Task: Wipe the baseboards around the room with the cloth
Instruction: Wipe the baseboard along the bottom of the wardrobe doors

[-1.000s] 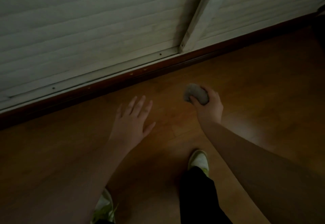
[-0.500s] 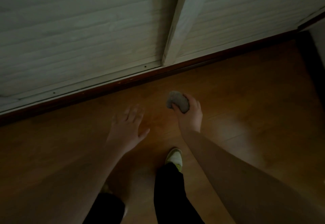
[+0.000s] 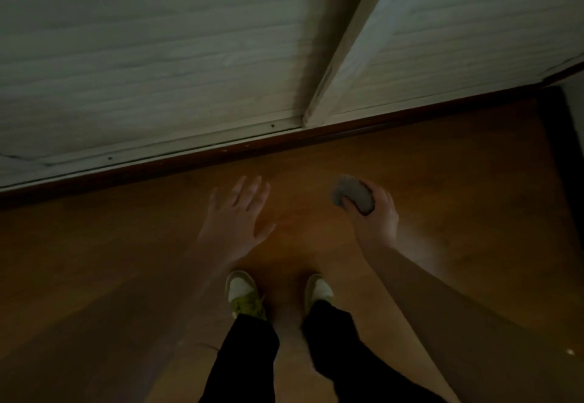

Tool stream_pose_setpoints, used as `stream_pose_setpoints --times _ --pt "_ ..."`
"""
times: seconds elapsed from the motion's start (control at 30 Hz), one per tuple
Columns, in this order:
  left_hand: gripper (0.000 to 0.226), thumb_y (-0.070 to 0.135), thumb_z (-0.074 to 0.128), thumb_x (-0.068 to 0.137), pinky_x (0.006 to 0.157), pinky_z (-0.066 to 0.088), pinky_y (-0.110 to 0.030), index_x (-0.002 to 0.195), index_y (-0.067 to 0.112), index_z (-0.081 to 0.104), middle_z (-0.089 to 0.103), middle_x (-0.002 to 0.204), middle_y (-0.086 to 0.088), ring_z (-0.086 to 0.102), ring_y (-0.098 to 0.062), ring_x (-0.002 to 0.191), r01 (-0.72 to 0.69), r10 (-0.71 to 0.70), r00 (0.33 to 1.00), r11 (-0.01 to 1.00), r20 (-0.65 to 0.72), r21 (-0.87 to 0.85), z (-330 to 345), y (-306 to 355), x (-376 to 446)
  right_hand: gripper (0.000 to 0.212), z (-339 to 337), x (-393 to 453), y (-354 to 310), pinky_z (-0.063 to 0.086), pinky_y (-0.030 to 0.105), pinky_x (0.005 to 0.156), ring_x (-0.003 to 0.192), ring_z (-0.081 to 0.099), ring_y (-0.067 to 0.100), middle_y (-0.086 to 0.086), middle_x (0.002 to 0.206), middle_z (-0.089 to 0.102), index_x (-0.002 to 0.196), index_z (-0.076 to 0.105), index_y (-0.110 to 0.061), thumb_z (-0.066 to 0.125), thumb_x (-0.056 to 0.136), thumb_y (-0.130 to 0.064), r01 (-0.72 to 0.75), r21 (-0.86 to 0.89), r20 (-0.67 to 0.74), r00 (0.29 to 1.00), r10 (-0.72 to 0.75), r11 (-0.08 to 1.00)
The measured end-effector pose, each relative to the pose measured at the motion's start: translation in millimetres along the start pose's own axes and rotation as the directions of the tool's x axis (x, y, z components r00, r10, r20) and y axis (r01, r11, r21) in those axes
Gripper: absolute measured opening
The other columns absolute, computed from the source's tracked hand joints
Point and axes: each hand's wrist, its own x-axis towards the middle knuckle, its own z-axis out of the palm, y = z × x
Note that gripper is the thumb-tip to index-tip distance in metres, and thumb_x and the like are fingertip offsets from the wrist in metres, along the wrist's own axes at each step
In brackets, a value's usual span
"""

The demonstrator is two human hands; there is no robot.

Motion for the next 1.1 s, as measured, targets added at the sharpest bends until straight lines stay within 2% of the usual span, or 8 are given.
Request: stream_pose_setpoints --times 0.17,0.3,0.43,0.53,0.7,0.87,1.0,1.1 --pt "0.082 0.074 -0.001 0.087 0.119 0.007 -0.062 0.154 0.031 -0.018 -0.024 0.162 0.006 -0.020 -0.019 0.150 -0.002 0.002 1.000 1.000 -0.002 0.026 15 -3 10 0.050 12 13 13 0.033 0.002 0.073 0.098 0.048 -0.003 -0.019 0.116 0.047 0.131 0.053 -0.034 0.074 0.086 -0.037 -0.033 0.050 0.012 0.999 0.032 0.998" --pt "0.082 0.074 -0.003 0.087 0.119 0.004 -0.060 0.155 0.029 -0.013 -0.023 0.162 0.005 -0.023 -0.016 0.148 0.068 -0.069 0.997 0.997 0.023 0.032 39 7 16 0.048 15 33 35 0.032 0.000 0.069 0.093 0.044 -0.006 -0.017 0.114 0.047 0.129 0.052 -0.037 0.073 0.086 -0.036 0.066 0.016 0.084 0.994 -0.067 0.998" --pt "0.084 0.071 0.000 0.086 0.119 0.003 -0.059 0.156 0.026 -0.010 -0.019 0.164 0.002 -0.020 -0.020 0.150 0.147 -0.147 0.984 0.989 0.101 0.002 50 41 20 0.048 -6 53 52 0.031 -0.001 0.068 0.097 0.045 -0.004 -0.018 0.115 0.047 0.129 0.052 -0.037 0.073 0.086 -0.035 0.058 0.041 0.069 0.996 -0.061 0.997" --pt "0.085 0.071 0.003 0.086 0.119 0.006 -0.059 0.158 0.025 -0.004 -0.016 0.165 0.000 -0.017 -0.023 0.151 0.219 -0.214 0.973 0.974 0.080 -0.057 51 79 30 0.049 -28 64 65 0.029 -0.001 0.072 0.100 0.045 -0.002 -0.015 0.118 0.048 0.131 0.054 -0.032 0.073 0.087 -0.033 0.082 0.024 0.105 0.991 -0.084 0.996" --pt "0.085 0.072 0.003 0.087 0.119 0.004 -0.058 0.157 0.025 -0.004 -0.014 0.165 0.001 -0.012 -0.021 0.152 0.222 -0.217 0.975 0.968 0.055 -0.120 57 120 59 0.049 -47 79 88 0.037 0.022 0.082 0.104 0.045 0.004 -0.004 0.126 0.053 0.132 0.054 -0.027 0.074 0.087 -0.031 0.109 0.021 0.123 0.986 -0.111 0.994" --pt "0.087 0.073 0.006 0.086 0.119 0.005 -0.059 0.156 0.025 -0.010 -0.014 0.165 0.000 -0.011 -0.022 0.152 0.141 -0.138 0.990 0.988 0.041 -0.069 76 121 91 0.047 -28 94 117 0.029 0.004 0.076 0.100 0.044 0.000 -0.013 0.118 0.048 0.130 0.053 -0.032 0.074 0.087 -0.032 0.142 0.034 0.097 0.985 -0.145 0.989" --pt "0.091 0.076 0.009 0.083 0.118 0.000 -0.058 0.157 0.026 -0.008 -0.018 0.165 0.002 -0.015 -0.020 0.151 0.143 -0.139 0.986 0.989 0.088 -0.042 99 108 112 0.045 15 103 129 0.035 0.009 0.080 0.102 0.045 -0.001 -0.017 0.118 0.045 0.129 0.052 -0.035 0.072 0.088 -0.032 0.084 0.119 0.098 0.991 -0.096 0.989" --pt "0.087 0.069 0.034 0.092 0.118 0.004 -0.060 0.158 0.025 -0.002 -0.013 0.166 0.001 -0.011 -0.021 0.152 0.138 -0.135 0.988 0.990 0.078 -0.035 116 103 140 0.044 54 118 133 0.032 0.002 0.076 0.097 0.043 -0.007 -0.016 0.118 0.043 0.127 0.053 -0.036 0.072 0.088 -0.029 0.076 0.184 0.086 0.992 -0.093 0.980"
